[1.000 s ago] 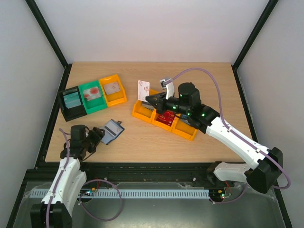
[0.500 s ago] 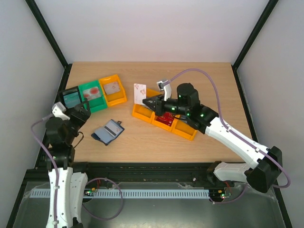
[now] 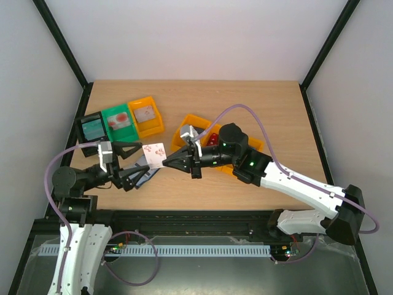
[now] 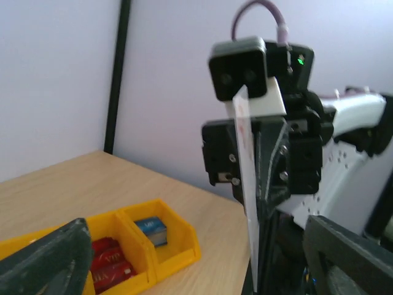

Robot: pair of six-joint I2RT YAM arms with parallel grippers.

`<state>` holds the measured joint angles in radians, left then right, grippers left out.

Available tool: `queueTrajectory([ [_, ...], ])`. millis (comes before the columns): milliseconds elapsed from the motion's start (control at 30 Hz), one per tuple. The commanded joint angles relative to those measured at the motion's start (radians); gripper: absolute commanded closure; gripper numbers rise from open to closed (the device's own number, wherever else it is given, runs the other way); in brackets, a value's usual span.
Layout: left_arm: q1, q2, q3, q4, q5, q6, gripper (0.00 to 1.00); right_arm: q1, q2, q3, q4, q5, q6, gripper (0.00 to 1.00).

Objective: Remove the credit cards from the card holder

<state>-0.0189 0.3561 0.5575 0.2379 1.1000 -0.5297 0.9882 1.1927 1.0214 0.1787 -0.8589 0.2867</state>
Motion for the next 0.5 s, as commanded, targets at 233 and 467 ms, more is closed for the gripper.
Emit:
queueTrajectory([
  [233, -0.031, 0.021, 0.026, -0.042, 0.126, 0.111, 0.75, 0.030, 0.063, 0.028, 0.041, -0.047, -0.071, 0.98],
  [467, -0.033, 0.026, 0.029, -0.060, 0.155, 0.141, 0.98, 0.032, 0.062, 0.045, -0.033, -0.019, -0.126, 0.98],
])
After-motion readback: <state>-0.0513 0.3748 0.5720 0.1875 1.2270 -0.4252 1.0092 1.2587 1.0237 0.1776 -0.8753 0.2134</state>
